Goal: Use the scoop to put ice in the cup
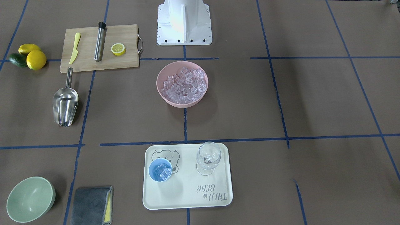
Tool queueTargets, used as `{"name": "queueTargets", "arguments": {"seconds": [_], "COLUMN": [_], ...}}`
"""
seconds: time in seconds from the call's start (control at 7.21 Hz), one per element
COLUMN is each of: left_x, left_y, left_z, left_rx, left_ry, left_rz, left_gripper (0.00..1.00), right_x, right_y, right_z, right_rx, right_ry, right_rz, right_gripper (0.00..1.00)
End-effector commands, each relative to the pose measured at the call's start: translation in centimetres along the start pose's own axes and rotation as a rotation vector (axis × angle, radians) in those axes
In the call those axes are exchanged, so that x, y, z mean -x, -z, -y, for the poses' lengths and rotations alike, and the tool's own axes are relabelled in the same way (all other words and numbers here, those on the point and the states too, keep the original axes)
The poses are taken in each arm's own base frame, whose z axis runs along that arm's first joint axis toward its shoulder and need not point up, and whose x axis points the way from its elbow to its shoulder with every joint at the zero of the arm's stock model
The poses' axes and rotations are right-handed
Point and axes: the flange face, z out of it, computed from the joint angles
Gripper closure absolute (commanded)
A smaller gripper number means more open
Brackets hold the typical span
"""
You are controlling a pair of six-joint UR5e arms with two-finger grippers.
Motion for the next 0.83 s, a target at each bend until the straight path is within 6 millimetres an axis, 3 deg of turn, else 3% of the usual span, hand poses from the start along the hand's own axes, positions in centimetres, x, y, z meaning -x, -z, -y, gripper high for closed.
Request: {"name": "queueTargets", "arguments": {"seconds": [0.0,0.69], "left_x": [-0.3,-1.5], "left_y": [0.4,1.7], "left_z": [-0.7,-1.2], "left_rx": [0.020,0.046], "left_ry": [0.021,0.044], "left_rz": [0.001,0.001], "left_gripper": [0.00,0.00], "right_x": [-1.9,-3.1], "right_y": [0.8,0.6], "right_z": [-1.6,-1.8], "right_rx": [-0.009,-0.015], "right_ry": [-0.049,-0.063], "right_rz": [0.017,0.000], "right_gripper": [0.00,0.00]}}
